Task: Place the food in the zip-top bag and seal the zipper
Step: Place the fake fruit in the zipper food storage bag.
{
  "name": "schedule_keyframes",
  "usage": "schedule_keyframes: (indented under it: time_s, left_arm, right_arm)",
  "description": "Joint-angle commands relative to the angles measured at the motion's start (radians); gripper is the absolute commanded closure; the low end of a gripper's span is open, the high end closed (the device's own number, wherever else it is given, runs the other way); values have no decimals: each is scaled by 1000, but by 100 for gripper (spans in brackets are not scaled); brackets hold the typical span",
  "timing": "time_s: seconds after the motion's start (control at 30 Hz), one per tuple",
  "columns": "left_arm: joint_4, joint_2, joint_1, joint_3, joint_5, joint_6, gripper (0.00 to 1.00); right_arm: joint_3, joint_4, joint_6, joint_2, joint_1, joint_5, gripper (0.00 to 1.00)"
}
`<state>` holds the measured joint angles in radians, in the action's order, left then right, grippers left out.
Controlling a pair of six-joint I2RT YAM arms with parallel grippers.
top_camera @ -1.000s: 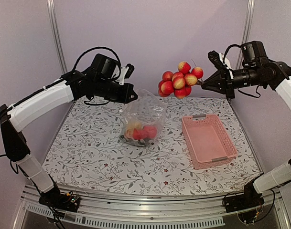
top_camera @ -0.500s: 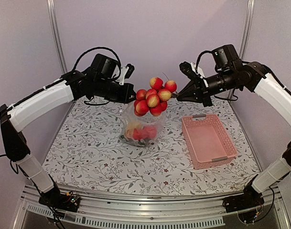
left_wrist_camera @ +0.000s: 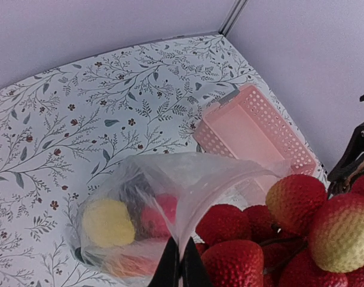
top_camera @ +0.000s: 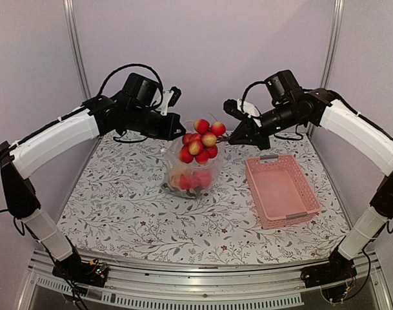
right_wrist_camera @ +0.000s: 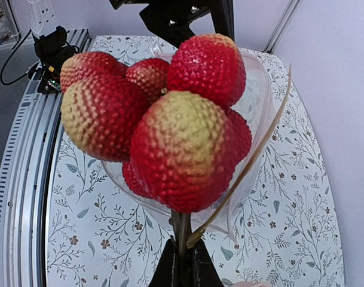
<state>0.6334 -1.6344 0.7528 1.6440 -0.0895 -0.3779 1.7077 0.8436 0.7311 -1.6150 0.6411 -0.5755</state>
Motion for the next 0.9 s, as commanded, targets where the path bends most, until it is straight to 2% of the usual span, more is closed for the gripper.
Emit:
schedule_keyframes:
  time_s: [0.0, 0.2, 0.33, 0.57, 0.87]
  left_arm:
    - [-6, 32, 10, -9, 7, 11, 100]
    - [-11, 30, 11, -9, 4, 10, 100]
    - [-10, 26, 12, -7, -1, 10, 100]
    - [-11, 25, 11, -3, -6, 8, 100]
    - [-17, 18, 11, -1, -7, 7, 100]
  right_arm:
    - [-9, 11, 29, -20, 37, 81, 100]
    - [21, 40, 1, -60, 91, 232, 100]
    - [103, 92, -54, -121, 110, 322, 100]
    - [211, 175, -132, -195, 111, 341, 100]
    - [255, 209, -130, -173, 155, 351, 93]
